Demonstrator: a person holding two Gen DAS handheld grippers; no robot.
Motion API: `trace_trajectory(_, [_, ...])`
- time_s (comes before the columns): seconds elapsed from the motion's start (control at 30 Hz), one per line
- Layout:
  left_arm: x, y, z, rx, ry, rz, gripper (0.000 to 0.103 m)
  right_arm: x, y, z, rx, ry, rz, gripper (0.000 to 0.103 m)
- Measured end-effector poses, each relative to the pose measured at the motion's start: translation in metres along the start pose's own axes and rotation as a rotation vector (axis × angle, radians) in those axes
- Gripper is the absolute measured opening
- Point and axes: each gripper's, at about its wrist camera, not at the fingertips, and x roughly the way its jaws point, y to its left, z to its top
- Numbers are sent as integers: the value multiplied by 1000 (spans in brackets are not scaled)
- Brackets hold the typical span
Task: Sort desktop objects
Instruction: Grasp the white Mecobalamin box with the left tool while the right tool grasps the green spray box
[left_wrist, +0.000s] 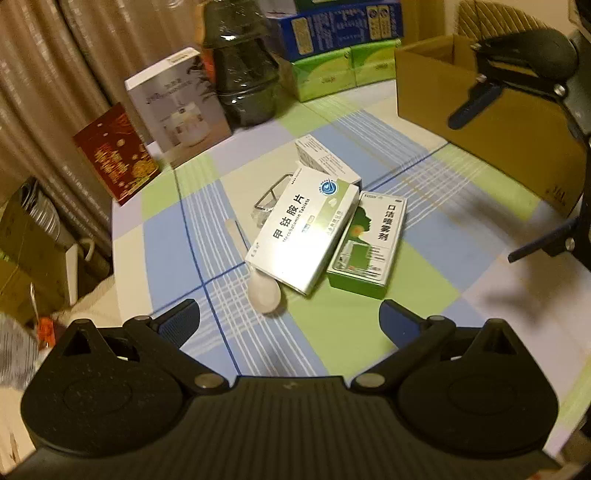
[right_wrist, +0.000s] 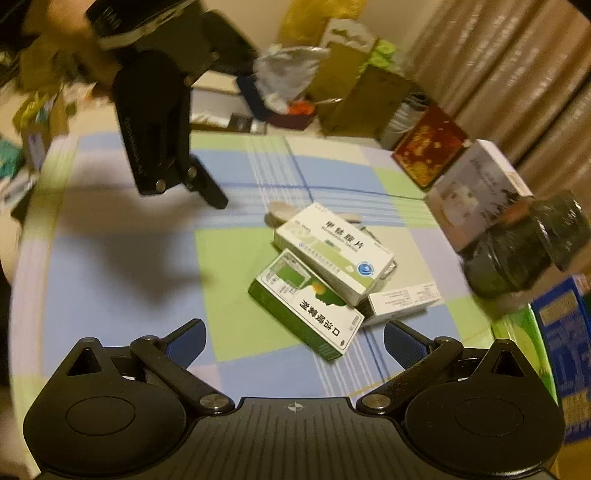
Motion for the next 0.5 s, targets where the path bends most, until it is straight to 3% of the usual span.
trace_trajectory(0.23, [42,8,12,98,3,-39,97,41,-18,-4,-80,57,39,100])
trace_trajectory(0.5, [77,24,31,218,13,-88,81,73,-30,-3,-143,98,83,92])
